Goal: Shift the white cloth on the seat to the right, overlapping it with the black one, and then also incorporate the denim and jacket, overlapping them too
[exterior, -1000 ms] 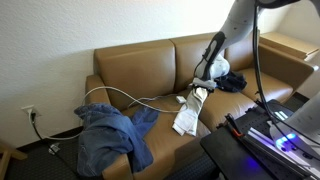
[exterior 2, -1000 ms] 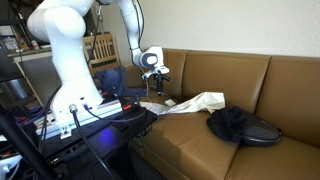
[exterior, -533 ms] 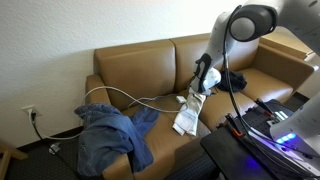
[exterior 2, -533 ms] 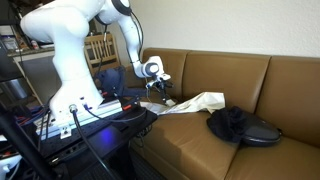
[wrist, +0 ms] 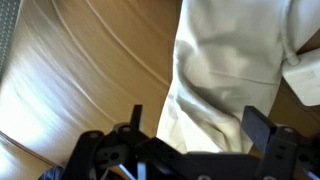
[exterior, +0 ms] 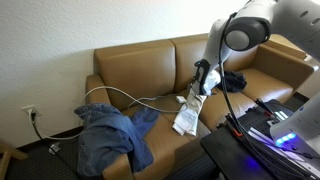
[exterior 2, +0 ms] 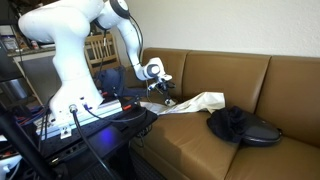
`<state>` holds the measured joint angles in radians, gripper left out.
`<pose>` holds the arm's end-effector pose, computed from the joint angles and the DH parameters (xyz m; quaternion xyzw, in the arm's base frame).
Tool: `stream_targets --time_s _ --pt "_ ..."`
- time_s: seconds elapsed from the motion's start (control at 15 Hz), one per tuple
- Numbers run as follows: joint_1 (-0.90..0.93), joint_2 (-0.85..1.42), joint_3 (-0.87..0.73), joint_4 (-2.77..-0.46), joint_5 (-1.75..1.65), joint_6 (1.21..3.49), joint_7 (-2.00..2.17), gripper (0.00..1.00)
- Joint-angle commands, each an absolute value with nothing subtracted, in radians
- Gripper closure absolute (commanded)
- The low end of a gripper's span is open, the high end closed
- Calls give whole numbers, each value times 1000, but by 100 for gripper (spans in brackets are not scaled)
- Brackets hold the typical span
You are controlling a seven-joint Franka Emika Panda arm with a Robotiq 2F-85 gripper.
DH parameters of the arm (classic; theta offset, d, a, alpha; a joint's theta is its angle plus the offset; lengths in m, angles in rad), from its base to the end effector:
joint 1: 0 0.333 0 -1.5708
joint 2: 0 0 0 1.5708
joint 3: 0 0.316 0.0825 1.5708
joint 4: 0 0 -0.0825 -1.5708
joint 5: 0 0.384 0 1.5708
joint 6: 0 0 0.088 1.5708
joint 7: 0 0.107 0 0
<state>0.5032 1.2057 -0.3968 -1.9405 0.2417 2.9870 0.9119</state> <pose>0.5183 0.0001 -0.0851 0.9023 -0.3933 0.0675 0.1630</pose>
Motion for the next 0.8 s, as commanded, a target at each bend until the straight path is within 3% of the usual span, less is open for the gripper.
stream_targets --time_s 0.0,0.27,0.47,0.53,0.6,0.73 --pt "551 1397 -453 -1813 244 3038 1001 0" --pt "493 1540 -437 -1650 280 3055 1091 0" --pt "460 1500 -436 -1680 183 3077 1209 0" --pt "443 1497 -434 -1670 163 3075 1233 25" --pt "434 1495 -432 -1662 148 3069 1259 26" --pt "404 1494 -423 -1643 104 3063 1303 40"
